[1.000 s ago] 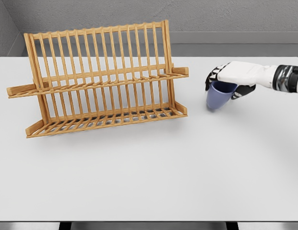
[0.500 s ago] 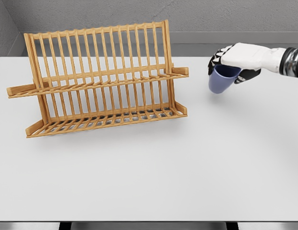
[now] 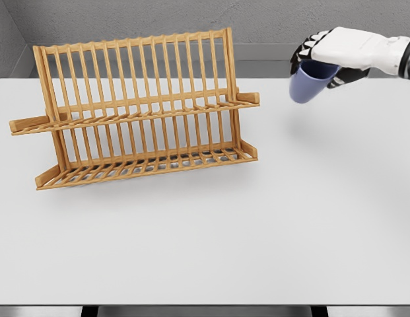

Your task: Right arm put cup on second shelf

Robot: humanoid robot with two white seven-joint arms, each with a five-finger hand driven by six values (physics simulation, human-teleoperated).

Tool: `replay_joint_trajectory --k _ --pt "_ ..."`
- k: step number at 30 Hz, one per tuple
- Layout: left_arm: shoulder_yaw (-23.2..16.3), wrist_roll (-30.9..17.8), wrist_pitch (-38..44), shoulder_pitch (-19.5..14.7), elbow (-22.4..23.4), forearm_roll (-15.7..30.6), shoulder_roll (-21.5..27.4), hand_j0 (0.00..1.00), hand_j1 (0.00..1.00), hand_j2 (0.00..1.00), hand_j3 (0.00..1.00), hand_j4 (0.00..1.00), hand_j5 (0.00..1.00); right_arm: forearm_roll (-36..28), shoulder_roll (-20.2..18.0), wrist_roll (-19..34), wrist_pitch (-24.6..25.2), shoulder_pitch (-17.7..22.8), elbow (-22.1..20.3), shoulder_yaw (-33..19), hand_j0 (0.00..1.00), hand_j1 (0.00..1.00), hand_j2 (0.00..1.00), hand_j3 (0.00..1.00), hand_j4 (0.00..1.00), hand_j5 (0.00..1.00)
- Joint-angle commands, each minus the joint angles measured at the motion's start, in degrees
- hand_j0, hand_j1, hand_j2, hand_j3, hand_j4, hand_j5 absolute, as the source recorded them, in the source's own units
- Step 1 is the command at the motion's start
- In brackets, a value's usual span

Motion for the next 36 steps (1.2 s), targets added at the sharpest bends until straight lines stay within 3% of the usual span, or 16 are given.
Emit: replay_joint_trajectory --k 1,12,22,36 --pt "0.0 0.0 0.0 0.0 0.0 0.0 0.0 1.00 1.00 1.00 1.00 1.00 1.00 -0.3 0.1 0.0 0.2 -0.1 -0.2 -0.6 0.61 0.61 0.61 0.61 0.61 0.61" --pt "0.0 0.0 0.0 0.0 0.0 0.0 0.0 1.00 1.00 1.00 1.00 1.00 1.00 -0.3 0.6 0.0 0.2 -2.7 -0.5 -1.8 0.61 0.61 0.61 0.61 0.61 0.61" --pt "0.0 0.0 0.0 0.0 0.0 0.0 0.0 1.00 1.00 1.00 1.00 1.00 1.00 -0.5 0.8 0.0 0.2 -3.0 -8.4 -1.8 0.62 0.62 0.62 0.62 0.62 0.62" --pt "0.0 0.0 0.0 0.0 0.0 0.0 0.0 1.00 1.00 1.00 1.00 1.00 1.00 -0.5 3.7 0.0 0.2 -3.1 -13.3 -1.7 0.62 0.62 0.62 0.62 0.62 0.62"
